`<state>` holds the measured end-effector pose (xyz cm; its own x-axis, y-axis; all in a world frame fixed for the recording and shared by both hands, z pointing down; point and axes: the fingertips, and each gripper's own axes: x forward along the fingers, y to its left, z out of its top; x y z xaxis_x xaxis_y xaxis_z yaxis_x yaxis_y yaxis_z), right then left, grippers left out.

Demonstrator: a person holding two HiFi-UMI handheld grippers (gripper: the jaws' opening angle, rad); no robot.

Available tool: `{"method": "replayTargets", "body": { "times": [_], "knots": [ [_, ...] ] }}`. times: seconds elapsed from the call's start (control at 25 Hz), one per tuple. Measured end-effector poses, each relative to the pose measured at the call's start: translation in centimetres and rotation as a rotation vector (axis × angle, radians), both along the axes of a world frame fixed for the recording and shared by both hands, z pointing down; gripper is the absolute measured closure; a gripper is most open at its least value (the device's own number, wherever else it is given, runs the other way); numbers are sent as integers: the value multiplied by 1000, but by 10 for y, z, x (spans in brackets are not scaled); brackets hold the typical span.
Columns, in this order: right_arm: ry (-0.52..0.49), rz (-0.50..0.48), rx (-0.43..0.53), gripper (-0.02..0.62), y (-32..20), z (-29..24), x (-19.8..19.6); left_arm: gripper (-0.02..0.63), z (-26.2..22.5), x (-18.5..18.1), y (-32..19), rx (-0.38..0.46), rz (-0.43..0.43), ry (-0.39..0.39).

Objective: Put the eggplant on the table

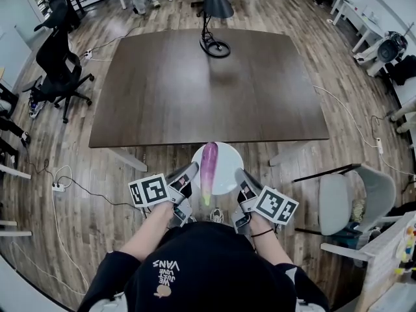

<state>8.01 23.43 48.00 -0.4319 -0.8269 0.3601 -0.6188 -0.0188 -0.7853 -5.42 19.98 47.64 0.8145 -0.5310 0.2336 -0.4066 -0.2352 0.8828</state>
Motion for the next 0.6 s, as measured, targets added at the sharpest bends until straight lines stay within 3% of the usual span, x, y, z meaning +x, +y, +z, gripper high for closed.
{"method": "replayTargets", "body": {
  "times": [0.6],
  "knots": [
    [-7,-103,-26,558,-26,21,31,580,24,28,-11,-36,-108,11]
  ]
}}
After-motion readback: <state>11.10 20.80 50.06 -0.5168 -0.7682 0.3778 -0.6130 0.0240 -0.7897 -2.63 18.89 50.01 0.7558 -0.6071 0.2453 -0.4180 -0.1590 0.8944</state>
